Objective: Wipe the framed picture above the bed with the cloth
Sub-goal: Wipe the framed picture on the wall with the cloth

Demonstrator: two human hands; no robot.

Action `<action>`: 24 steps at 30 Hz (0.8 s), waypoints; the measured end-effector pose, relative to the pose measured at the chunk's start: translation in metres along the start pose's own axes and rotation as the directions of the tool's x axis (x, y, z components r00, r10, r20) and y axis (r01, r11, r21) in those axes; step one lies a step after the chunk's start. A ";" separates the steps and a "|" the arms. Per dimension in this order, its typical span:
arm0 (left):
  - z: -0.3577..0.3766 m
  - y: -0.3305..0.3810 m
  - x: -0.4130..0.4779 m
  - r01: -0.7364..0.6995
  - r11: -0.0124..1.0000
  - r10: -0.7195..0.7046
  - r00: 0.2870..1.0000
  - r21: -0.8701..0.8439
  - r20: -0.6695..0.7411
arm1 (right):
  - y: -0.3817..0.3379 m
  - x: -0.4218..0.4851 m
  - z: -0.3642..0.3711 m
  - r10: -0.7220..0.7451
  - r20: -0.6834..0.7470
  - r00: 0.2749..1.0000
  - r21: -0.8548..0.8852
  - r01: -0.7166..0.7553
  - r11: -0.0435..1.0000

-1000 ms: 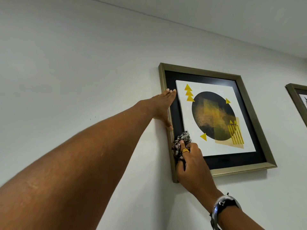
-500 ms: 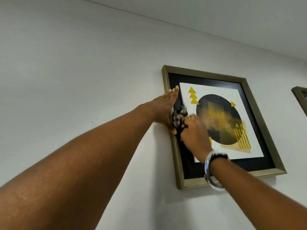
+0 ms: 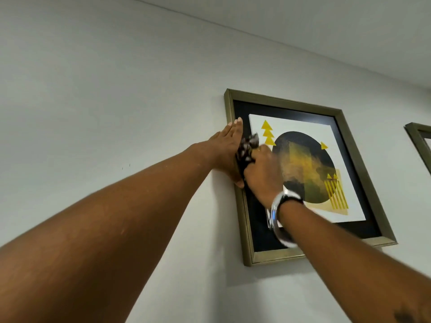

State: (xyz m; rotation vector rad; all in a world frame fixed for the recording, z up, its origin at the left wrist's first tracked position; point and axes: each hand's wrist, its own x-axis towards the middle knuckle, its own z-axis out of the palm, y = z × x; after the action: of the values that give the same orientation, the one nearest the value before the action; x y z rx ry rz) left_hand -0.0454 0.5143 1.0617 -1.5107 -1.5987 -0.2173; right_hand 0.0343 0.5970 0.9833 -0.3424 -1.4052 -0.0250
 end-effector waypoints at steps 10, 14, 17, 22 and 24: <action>-0.001 -0.002 0.003 -0.037 0.996 0.036 0.999 0.086 0.018 | 0.046 -0.134 -0.018 -0.116 0.093 0.989 -0.169 0.131 0.977; -0.001 -0.001 0.002 -0.033 0.996 0.032 0.999 0.084 0.024 | 0.040 -0.146 -0.009 -0.078 0.158 0.984 -0.093 0.094 0.991; -0.001 0.000 0.002 -0.032 0.996 0.030 0.999 0.084 0.028 | 0.033 -0.148 0.001 -0.058 0.204 0.977 -0.032 0.066 0.997; -0.002 -0.001 0.004 -0.032 0.995 0.029 0.999 0.097 0.029 | 0.027 -0.113 0.007 -0.052 0.205 0.977 0.024 0.048 0.999; 0.000 -0.002 0.006 -0.035 0.992 0.031 0.999 0.120 0.030 | 0.024 -0.084 0.010 -0.052 0.211 0.976 0.033 0.046 0.998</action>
State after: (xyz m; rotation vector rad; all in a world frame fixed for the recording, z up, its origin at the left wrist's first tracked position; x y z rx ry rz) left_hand -0.0462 0.5177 1.0669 -1.4514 -1.5787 -0.0801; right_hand 0.0157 0.6067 0.8983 -0.2936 -1.6242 -0.0098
